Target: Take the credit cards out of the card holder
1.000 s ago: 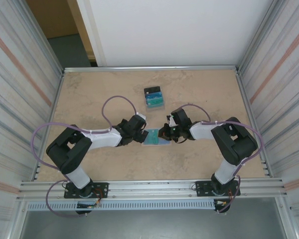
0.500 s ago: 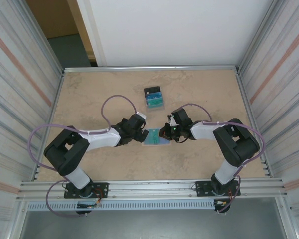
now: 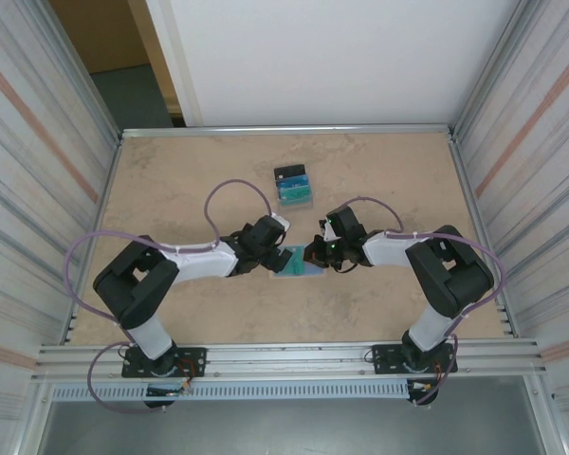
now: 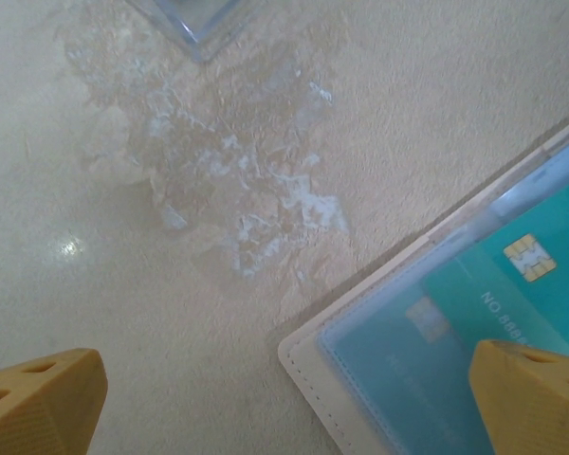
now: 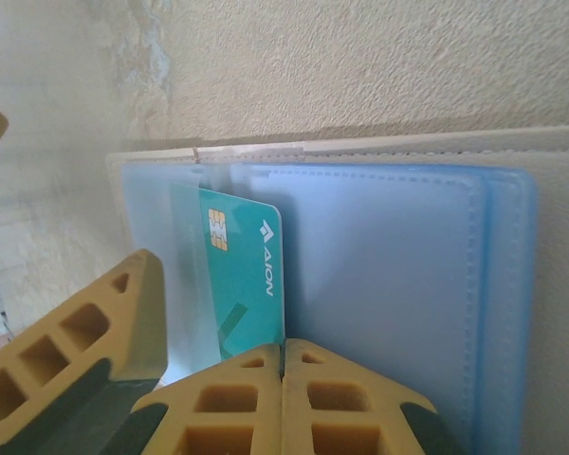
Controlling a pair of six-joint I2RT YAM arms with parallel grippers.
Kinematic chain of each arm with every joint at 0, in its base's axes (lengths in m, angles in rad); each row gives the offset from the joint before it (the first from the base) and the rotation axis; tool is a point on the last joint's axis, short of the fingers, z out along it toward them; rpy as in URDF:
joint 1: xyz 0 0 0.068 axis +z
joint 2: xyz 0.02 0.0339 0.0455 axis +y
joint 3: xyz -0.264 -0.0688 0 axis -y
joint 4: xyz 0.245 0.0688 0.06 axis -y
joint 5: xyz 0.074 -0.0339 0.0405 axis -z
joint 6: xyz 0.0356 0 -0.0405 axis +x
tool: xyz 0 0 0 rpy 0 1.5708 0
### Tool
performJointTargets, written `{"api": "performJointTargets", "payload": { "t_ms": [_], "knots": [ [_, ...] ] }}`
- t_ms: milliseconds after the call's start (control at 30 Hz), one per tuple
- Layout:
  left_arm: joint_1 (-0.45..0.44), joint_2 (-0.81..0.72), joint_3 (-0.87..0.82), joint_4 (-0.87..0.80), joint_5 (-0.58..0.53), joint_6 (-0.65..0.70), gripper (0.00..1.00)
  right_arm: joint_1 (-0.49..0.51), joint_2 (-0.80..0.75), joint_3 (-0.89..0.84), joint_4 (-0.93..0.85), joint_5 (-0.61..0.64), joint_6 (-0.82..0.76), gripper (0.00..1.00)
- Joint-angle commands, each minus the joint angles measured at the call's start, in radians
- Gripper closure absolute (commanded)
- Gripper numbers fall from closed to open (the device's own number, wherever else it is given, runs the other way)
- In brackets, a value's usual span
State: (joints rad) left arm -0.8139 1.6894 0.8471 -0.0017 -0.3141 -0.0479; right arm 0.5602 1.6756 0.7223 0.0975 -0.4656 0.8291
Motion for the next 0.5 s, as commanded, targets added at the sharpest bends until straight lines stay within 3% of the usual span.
{"api": "performJointTargets", "payload": {
  "t_ms": [0, 467],
  "knots": [
    [-0.005, 0.02, 0.023, -0.026, -0.002, 0.02, 0.01, -0.011, -0.04, 0.005, -0.042, 0.023, -0.022, 1.0],
    [-0.005, 0.045, 0.026, -0.034, -0.011, 0.024, 0.01, -0.016, -0.094, -0.01, -0.073, 0.062, -0.028, 1.0]
  ]
}}
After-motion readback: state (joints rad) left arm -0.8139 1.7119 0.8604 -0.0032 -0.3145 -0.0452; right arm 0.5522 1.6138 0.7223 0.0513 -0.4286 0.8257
